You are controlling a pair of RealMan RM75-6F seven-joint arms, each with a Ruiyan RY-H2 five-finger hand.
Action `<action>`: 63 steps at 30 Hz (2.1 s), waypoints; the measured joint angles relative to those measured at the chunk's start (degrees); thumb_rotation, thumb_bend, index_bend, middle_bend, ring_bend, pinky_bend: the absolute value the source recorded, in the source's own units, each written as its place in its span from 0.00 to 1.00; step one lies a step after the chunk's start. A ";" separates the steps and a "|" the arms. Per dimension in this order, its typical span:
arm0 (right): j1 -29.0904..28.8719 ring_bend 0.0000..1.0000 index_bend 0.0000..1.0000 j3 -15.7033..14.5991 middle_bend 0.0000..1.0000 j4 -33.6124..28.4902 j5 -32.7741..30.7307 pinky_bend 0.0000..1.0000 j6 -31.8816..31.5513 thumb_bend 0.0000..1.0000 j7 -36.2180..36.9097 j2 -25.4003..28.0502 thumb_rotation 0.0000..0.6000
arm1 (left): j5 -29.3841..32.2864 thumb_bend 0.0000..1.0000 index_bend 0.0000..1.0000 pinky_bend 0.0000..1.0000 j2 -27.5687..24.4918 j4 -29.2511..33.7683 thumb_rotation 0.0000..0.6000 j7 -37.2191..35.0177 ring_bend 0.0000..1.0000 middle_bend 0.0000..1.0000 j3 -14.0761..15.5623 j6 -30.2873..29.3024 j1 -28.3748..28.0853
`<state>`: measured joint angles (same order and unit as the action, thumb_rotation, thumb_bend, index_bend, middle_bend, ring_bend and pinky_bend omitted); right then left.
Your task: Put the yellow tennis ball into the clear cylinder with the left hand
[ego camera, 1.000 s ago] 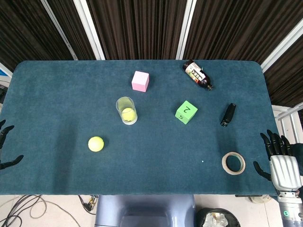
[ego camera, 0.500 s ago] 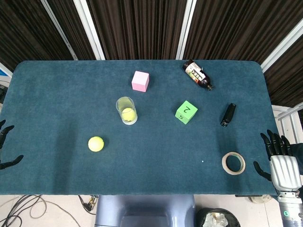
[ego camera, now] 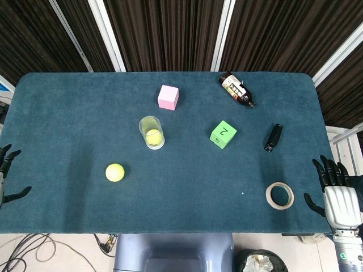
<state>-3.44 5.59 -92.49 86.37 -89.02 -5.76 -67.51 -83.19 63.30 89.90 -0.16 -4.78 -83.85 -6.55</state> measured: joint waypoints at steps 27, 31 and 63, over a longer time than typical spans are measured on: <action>-0.05 0.00 0.09 0.18 0.00 0.08 -0.52 0.00 0.11 0.35 -0.66 -0.30 1.00 | 0.34 0.05 0.16 0.08 5.94 5.57 1.00 13.52 0.04 0.04 -0.74 27.16 -20.43; -0.05 0.00 0.09 0.27 0.00 0.12 -0.62 0.00 0.07 0.35 -0.60 -0.29 1.00 | 1.61 0.05 0.16 0.10 8.62 4.32 1.00 16.00 0.04 0.04 -0.81 29.49 -22.38; -0.13 0.00 0.09 0.68 0.00 0.08 -1.88 0.00 0.59 0.35 -0.58 -0.46 1.00 | 11.11 0.24 0.36 0.51 19.35 -5.63 1.00 26.38 0.37 0.41 2.34 34.54 -28.77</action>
<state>-3.57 6.27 -92.41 84.49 -88.43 -6.34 -67.98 -72.08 82.65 84.27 26.22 -2.44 -49.32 -35.32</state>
